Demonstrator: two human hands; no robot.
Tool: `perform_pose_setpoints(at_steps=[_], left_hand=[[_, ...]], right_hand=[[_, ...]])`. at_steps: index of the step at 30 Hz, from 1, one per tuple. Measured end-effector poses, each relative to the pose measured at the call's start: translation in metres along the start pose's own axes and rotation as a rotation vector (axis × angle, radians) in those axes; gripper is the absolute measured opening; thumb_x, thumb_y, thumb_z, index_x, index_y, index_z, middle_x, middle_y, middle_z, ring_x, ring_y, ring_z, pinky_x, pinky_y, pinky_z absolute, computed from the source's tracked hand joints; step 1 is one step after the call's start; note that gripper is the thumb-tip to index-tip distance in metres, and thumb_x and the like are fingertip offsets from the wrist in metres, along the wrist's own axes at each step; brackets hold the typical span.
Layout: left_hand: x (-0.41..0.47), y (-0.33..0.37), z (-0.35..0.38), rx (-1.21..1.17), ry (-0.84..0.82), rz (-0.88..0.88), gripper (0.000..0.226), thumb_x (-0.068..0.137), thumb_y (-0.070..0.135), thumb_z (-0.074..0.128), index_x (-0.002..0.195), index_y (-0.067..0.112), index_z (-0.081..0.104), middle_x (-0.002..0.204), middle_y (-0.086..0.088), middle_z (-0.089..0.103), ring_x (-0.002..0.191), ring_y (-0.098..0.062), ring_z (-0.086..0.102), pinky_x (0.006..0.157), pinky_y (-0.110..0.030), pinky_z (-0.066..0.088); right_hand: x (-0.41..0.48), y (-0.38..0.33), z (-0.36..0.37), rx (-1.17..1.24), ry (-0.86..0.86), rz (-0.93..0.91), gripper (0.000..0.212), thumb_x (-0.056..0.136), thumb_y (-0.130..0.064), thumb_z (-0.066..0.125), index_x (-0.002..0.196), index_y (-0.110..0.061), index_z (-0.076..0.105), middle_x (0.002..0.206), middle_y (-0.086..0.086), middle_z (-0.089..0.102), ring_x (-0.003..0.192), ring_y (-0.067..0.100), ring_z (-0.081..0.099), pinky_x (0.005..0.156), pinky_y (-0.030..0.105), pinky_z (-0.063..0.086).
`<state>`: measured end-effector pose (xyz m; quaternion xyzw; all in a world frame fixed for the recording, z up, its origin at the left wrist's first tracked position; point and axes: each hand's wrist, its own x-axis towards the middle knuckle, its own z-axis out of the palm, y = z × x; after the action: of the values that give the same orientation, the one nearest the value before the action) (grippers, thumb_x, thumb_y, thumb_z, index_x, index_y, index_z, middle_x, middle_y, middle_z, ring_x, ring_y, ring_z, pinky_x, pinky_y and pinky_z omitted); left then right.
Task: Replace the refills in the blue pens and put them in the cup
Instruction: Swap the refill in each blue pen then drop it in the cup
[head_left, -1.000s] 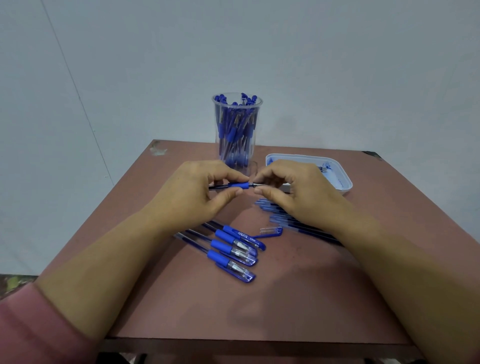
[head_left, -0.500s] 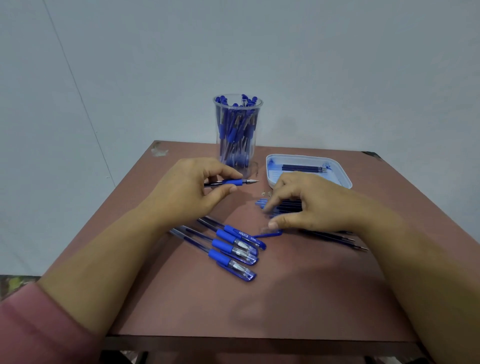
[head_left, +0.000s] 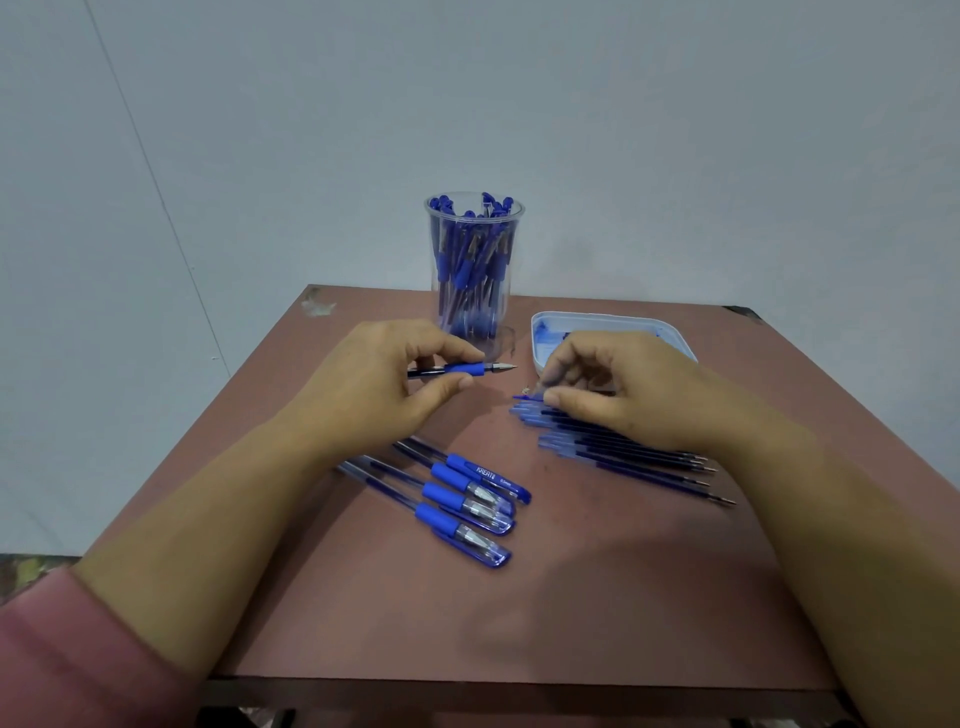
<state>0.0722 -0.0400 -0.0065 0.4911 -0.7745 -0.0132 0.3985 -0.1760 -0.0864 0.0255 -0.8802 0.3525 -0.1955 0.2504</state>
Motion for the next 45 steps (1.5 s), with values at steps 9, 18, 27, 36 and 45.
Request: perform_pose_setpoints(at_steps=[9, 18, 27, 36, 45], left_hand=[[0.0, 0.007, 0.003, -0.008, -0.038, 0.02, 0.022, 0.083, 0.022, 0.076, 0.105, 0.026, 0.074, 0.085, 0.019, 0.067, 0.077, -0.006, 0.062, 0.071, -0.017, 0.049], [-0.003, 0.01, 0.006, -0.045, -0.023, -0.024, 0.023, 0.081, 0.018, 0.078, 0.103, 0.025, 0.076, 0.072, 0.029, 0.06, 0.071, 0.006, 0.057, 0.066, -0.006, 0.038], [0.002, 0.015, 0.005, 0.006, -0.013, 0.041, 0.025, 0.086, 0.024, 0.074, 0.11, 0.022, 0.072, 0.087, 0.022, 0.062, 0.079, 0.008, 0.056, 0.072, -0.004, 0.038], [-0.013, 0.025, 0.003, 0.323, -0.301, -0.12, 0.085, 0.082, 0.075, 0.026, 0.144, 0.019, 0.04, 0.142, 0.003, 0.047, 0.129, -0.015, 0.044, 0.108, -0.028, 0.033], [-0.03, 0.017, -0.004, 0.267, -0.543, -0.017, 0.085, 0.082, 0.081, 0.025, 0.144, 0.026, 0.043, 0.147, 0.011, 0.044, 0.132, -0.004, 0.042, 0.109, -0.026, 0.036]], right_hand=[[0.007, 0.001, 0.013, 0.017, 0.135, -0.08, 0.007, 0.088, -0.029, 0.068, 0.091, -0.034, 0.063, 0.089, -0.004, 0.068, 0.078, 0.012, 0.06, 0.068, 0.021, 0.05], [0.014, 0.003, 0.034, 0.079, 0.248, -0.145, 0.01, 0.086, -0.023, 0.071, 0.095, -0.028, 0.071, 0.087, -0.004, 0.073, 0.079, 0.019, 0.066, 0.075, 0.041, 0.052], [0.019, -0.002, 0.027, 0.083, 0.246, -0.151, 0.008, 0.089, -0.022, 0.066, 0.095, -0.027, 0.065, 0.088, -0.007, 0.068, 0.077, 0.016, 0.061, 0.074, 0.032, 0.052], [0.011, 0.021, -0.007, 0.36, 0.567, 0.065, 0.022, 0.093, -0.007, 0.056, 0.081, -0.026, 0.059, 0.077, -0.011, 0.059, 0.075, 0.01, 0.051, 0.077, 0.031, 0.048], [0.013, 0.009, 0.0, 0.421, 0.638, 0.046, 0.018, 0.095, -0.01, 0.054, 0.087, -0.026, 0.06, 0.081, -0.008, 0.059, 0.07, 0.003, 0.052, 0.07, 0.019, 0.046]])
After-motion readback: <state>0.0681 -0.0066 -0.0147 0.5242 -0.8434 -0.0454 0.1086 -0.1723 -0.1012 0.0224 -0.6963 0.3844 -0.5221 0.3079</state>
